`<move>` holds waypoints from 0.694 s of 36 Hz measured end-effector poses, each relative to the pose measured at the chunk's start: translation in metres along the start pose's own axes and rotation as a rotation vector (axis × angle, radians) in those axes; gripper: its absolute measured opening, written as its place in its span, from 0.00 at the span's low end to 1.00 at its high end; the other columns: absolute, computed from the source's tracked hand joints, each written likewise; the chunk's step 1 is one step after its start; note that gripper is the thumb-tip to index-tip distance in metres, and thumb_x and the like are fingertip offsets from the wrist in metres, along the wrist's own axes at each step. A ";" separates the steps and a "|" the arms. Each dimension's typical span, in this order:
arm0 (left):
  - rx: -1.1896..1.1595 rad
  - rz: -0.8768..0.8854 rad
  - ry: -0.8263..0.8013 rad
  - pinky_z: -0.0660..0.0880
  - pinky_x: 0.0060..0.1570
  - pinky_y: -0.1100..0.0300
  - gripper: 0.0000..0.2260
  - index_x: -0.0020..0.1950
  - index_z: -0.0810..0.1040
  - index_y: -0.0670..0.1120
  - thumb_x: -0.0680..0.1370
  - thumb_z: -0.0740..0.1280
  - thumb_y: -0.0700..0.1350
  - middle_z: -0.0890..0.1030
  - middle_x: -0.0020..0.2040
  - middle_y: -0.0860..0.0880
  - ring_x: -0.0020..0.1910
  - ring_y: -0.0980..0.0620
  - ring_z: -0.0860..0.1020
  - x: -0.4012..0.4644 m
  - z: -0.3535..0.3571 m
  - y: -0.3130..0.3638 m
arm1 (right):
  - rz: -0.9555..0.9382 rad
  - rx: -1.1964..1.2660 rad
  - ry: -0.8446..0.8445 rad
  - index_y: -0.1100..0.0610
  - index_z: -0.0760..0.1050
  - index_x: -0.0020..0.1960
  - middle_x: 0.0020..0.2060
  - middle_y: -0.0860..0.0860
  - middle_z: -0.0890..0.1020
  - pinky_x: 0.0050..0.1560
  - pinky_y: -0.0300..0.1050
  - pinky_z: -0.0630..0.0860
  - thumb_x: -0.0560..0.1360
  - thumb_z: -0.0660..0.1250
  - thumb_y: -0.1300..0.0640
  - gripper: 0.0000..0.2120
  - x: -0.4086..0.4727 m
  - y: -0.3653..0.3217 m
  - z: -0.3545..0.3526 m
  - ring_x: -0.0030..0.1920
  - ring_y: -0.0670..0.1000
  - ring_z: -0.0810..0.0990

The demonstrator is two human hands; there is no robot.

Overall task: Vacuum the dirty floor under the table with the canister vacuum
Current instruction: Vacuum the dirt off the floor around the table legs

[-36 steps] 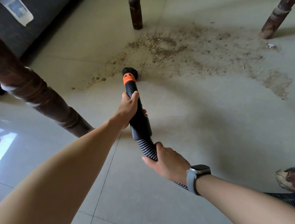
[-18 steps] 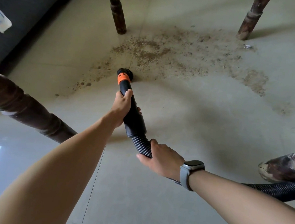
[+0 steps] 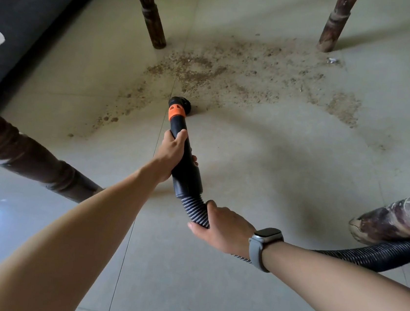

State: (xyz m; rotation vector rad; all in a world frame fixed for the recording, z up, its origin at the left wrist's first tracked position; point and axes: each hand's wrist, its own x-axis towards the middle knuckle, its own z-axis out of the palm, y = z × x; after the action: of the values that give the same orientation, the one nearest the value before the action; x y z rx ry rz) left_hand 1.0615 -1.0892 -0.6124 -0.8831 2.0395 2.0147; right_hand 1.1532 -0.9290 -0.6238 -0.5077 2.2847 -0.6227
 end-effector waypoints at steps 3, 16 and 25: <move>-0.001 -0.003 -0.003 0.77 0.31 0.54 0.05 0.54 0.63 0.44 0.81 0.56 0.44 0.69 0.40 0.43 0.28 0.48 0.73 0.000 0.002 0.002 | 0.001 0.007 0.006 0.57 0.61 0.49 0.33 0.47 0.69 0.37 0.45 0.66 0.78 0.59 0.39 0.20 -0.001 0.001 -0.002 0.37 0.55 0.73; 0.018 0.003 -0.064 0.77 0.31 0.54 0.06 0.56 0.63 0.43 0.80 0.57 0.43 0.70 0.39 0.44 0.29 0.49 0.73 -0.004 0.022 0.001 | 0.024 0.009 0.005 0.57 0.61 0.49 0.34 0.47 0.69 0.39 0.46 0.67 0.78 0.59 0.40 0.20 -0.011 0.013 -0.006 0.39 0.56 0.73; 0.021 0.007 -0.095 0.77 0.29 0.55 0.06 0.55 0.63 0.43 0.81 0.56 0.44 0.69 0.38 0.44 0.27 0.49 0.73 -0.004 0.041 0.002 | 0.055 0.028 0.018 0.57 0.61 0.50 0.36 0.49 0.72 0.38 0.45 0.66 0.78 0.59 0.40 0.19 -0.018 0.024 -0.010 0.38 0.56 0.73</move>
State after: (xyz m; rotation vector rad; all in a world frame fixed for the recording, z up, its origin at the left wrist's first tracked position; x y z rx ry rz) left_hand 1.0512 -1.0494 -0.6126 -0.7620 2.0116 1.9947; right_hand 1.1541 -0.8978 -0.6211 -0.4259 2.2958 -0.6331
